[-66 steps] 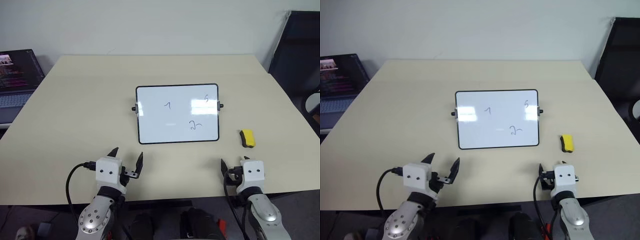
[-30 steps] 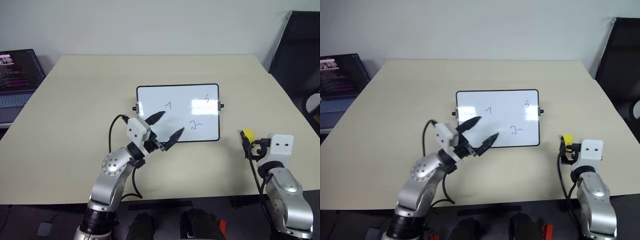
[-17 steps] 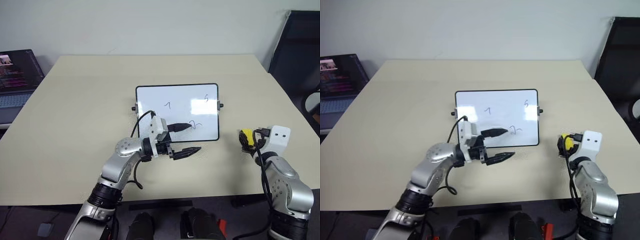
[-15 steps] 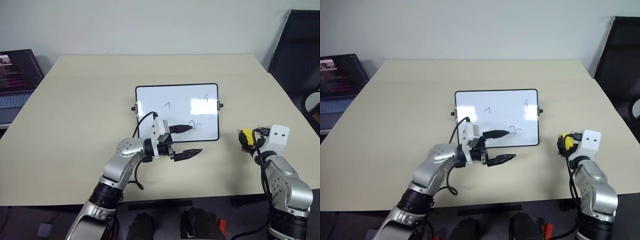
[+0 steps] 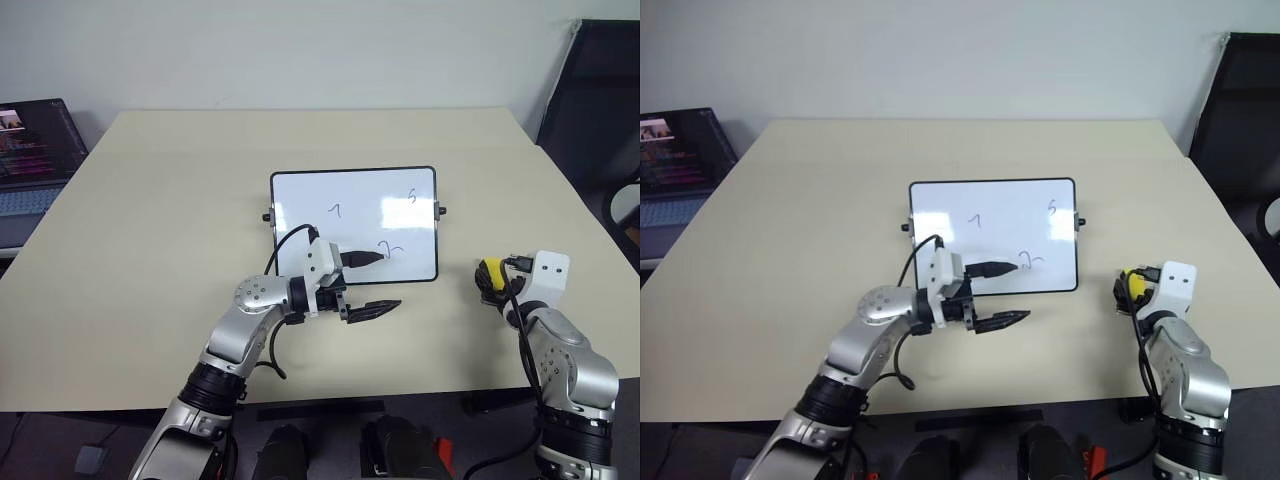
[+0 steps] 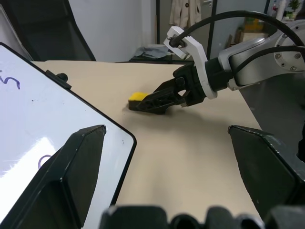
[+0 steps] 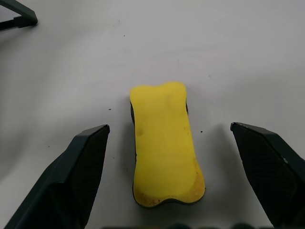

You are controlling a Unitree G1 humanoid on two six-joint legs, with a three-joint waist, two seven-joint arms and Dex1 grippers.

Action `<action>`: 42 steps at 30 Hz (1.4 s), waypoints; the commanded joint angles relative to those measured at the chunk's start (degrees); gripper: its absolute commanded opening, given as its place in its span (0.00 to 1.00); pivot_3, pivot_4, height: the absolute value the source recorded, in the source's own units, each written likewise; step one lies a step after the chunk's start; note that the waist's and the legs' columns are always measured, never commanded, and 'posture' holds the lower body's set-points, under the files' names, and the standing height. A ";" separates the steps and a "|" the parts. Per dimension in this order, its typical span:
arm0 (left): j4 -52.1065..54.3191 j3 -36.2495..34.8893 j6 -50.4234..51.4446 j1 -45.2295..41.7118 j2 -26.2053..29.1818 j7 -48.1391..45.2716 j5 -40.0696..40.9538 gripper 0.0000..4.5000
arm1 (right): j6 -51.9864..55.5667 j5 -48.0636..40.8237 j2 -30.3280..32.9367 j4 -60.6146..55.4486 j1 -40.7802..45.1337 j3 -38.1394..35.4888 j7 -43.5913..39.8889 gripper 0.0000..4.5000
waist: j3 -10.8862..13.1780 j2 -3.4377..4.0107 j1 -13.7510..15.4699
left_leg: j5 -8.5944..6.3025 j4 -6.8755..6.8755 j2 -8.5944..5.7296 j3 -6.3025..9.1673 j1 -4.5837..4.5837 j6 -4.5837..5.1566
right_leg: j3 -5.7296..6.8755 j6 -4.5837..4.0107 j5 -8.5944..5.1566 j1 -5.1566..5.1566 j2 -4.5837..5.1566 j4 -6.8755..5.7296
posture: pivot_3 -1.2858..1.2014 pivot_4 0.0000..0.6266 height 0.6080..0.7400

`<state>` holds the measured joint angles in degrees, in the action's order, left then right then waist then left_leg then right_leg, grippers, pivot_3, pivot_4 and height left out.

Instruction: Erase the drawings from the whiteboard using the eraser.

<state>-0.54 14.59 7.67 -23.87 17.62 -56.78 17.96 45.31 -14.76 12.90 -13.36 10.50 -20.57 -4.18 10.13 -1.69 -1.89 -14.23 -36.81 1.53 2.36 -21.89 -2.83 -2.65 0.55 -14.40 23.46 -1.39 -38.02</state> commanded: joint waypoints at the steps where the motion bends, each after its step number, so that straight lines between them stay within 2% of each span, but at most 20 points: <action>1: 1.50 -1.27 -1.10 -0.33 -0.17 0.70 0.14 1.00 | -1.14 -0.96 0.10 -0.72 0.89 -0.50 0.07 0.99 | 0.00 0.00 0.00 | 0.00 0.00 0.00 0.00 0.00 0.00 | 0.00 0.00 0.00 0.00 0.00 0.00 | 0.52 0.24 1.00; 6: 1.92 -1.25 -1.05 -0.15 0.01 0.88 0.19 1.00 | -0.87 -1.56 0.10 -0.28 1.14 -1.39 0.42 0.99 | 0.00 0.00 0.00 | 0.00 0.00 0.00 0.00 0.00 0.00 | 0.00 0.00 0.00 0.00 0.00 0.00 | 0.52 0.24 1.00; 9: 1.35 -1.38 -1.42 -0.35 0.22 1.03 0.00 1.00 | -1.64 -1.72 0.15 0.05 1.11 -1.58 0.60 0.87 | 0.00 0.00 0.00 | 0.00 0.00 0.00 0.00 0.00 0.00 | 0.00 0.00 0.00 0.00 0.00 0.00 | 0.52 0.24 1.00; 16: 1.26 -1.73 -1.53 -0.19 0.60 0.94 0.07 1.00 | -2.42 -2.00 0.36 -0.05 0.69 -1.61 0.78 0.30 | 0.00 0.01 0.00 | 0.00 0.00 0.00 0.00 0.00 0.00 | 0.00 0.00 0.00 0.00 0.00 0.01 | 0.52 0.24 1.00; 17: 1.21 -1.76 -1.51 -0.22 0.59 0.93 0.10 1.00 | -2.47 -2.07 0.41 0.00 0.71 -1.62 0.81 0.25 | 0.00 0.01 0.00 | 0.00 0.00 0.00 0.00 0.00 0.00 | 0.00 0.00 0.00 0.00 0.00 0.01 | 0.52 0.24 1.00; 29: -0.34 -2.71 -2.67 -1.20 0.27 2.10 -1.09 1.00 | -5.24 -0.85 0.90 -0.13 1.65 -0.85 2.29 0.24 | 0.01 0.02 -0.01 | 0.00 0.01 0.00 -0.01 -0.01 0.00 | 0.00 0.00 0.00 0.01 0.00 0.02 | 0.52 0.24 1.00; 37: -4.54 -5.29 -6.59 -2.28 -0.70 14.57 -9.14 1.00 | -14.62 3.03 0.02 -3.26 2.37 5.23 1.95 0.24 | 0.02 0.03 -0.05 | 0.00 0.04 0.02 0.00 -0.01 0.00 | 0.00 0.00 0.00 0.03 -0.01 0.03 | 0.52 0.24 1.00; 42: -5.87 -5.38 -6.98 -2.56 -0.33 16.97 -11.29 1.00 | -19.22 4.44 0.24 -3.55 3.82 8.17 1.04 0.24 | 0.02 0.03 0.05 | 0.00 0.05 0.00 0.00 -0.07 0.00 | 0.01 0.01 0.00 0.06 0.01 0.06 | 0.52 0.24 1.00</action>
<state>-6.97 9.73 2.05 -25.40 17.24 -40.59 7.49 29.52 -11.12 12.64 -13.94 12.53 -12.88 -2.53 10.15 -1.67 -1.84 -14.23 -36.76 1.53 2.36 -21.96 -2.82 -2.64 0.57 -14.40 23.52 -1.38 -37.96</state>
